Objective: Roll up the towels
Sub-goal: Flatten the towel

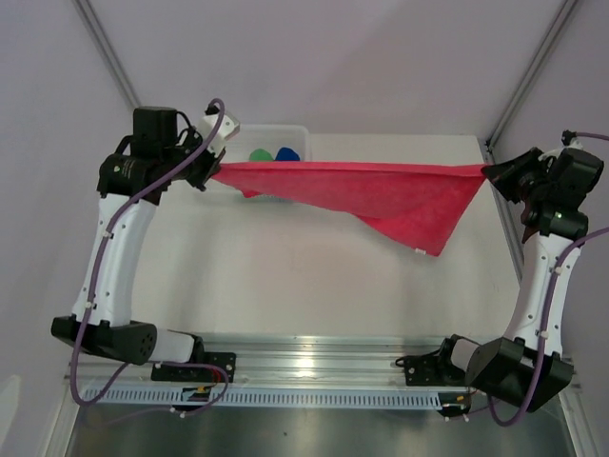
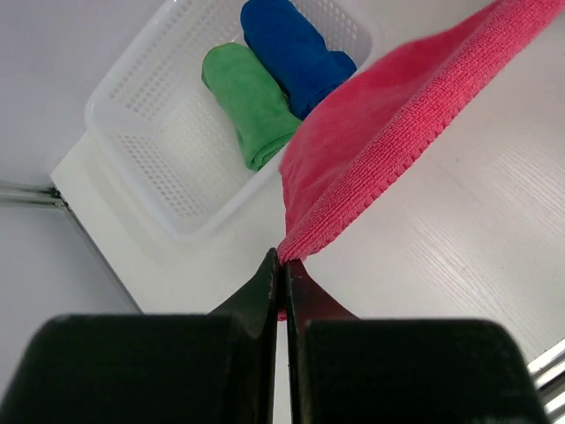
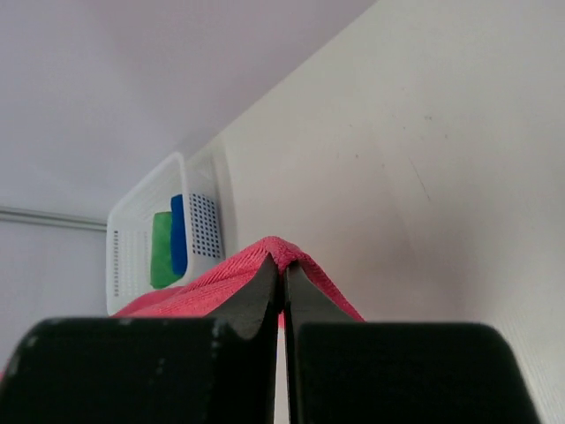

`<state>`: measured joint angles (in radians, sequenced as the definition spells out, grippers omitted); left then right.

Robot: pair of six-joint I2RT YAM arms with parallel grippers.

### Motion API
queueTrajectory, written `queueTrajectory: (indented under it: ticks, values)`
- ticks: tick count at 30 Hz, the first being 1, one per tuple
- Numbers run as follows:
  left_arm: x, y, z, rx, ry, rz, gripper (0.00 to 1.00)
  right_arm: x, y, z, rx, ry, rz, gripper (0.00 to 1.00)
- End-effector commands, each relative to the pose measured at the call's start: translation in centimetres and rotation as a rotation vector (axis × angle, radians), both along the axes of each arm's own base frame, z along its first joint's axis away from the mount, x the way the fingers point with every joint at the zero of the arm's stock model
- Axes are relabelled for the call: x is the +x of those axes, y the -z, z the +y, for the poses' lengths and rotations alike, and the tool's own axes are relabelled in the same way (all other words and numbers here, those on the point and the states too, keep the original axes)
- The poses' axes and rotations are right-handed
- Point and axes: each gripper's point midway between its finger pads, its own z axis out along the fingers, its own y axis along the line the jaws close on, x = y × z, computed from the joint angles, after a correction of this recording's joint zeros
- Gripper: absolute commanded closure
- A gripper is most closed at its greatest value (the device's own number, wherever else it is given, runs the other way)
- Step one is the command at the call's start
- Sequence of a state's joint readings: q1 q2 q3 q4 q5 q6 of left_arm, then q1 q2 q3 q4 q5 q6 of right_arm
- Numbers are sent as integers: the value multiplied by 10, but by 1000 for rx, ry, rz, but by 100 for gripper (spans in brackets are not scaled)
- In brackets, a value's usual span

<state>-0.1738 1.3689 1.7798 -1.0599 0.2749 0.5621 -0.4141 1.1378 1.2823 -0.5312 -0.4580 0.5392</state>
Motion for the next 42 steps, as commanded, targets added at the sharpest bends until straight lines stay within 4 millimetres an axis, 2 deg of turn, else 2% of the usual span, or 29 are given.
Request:
queueTrajectory:
  ticks: [1,2,5,6,8,9,11,12,15,16,18,20,22,23,24,25,27,28,29,33,36,38,40,41,42]
  values:
    - [23,18,15,57,-41,26,99,25,-22,-25,-23,40,-60,100]
    - [26,20,12,49,-29,29,99,28,-30,-24,-24,32,-75,100]
    - [28,27,10,50,-12,35,99,29,-26,-19,5,8,-67,100]
    - [23,42,8,51,6,74,99,26,-12,-17,18,7,-33,100]
    - [16,53,7,58,32,88,99,11,1,-14,9,13,0,100]
    - [4,77,8,64,40,140,99,5,25,-13,23,19,51,100]
    - [0,84,7,55,53,136,99,-11,43,-8,12,19,98,100]
    - [-10,102,7,44,62,181,99,-18,63,-6,19,18,147,100]
    - [-18,118,5,24,63,229,99,-37,98,7,37,0,241,100]
    - [-18,119,5,20,53,229,99,-40,103,8,43,1,255,100]
    - [-15,116,6,17,39,221,99,-42,103,5,42,20,247,100]
    - [-5,98,10,22,17,176,99,-34,85,-1,22,31,207,100]
    - [9,83,14,33,-13,134,99,-21,74,-4,20,23,189,100]
    - [16,69,15,31,-21,97,99,-11,51,-7,3,17,131,100]
    - [25,54,15,29,-28,53,99,-3,42,-9,0,15,113,100]
    - [34,48,15,31,-29,40,99,11,26,-13,-14,10,78,100]
    - [42,37,14,31,-27,16,99,25,14,-18,-38,14,58,100]
    - [44,35,14,32,-24,12,99,35,17,-22,-41,9,72,100]
    - [46,33,13,31,-19,7,99,40,5,-23,-53,5,49,100]
    - [47,38,13,40,-6,2,99,54,7,-23,-54,-23,53,100]
    - [44,48,12,42,8,19,99,55,19,-12,-54,-54,85,100]
    - [43,55,13,50,4,28,99,51,22,-5,-59,-67,87,100]
    - [38,67,13,54,13,61,99,43,38,-4,-54,-61,122,100]
    - [36,69,13,54,19,66,99,35,37,-5,-65,-50,118,100]
    - [33,69,13,59,27,64,99,28,52,-5,-58,-46,152,100]
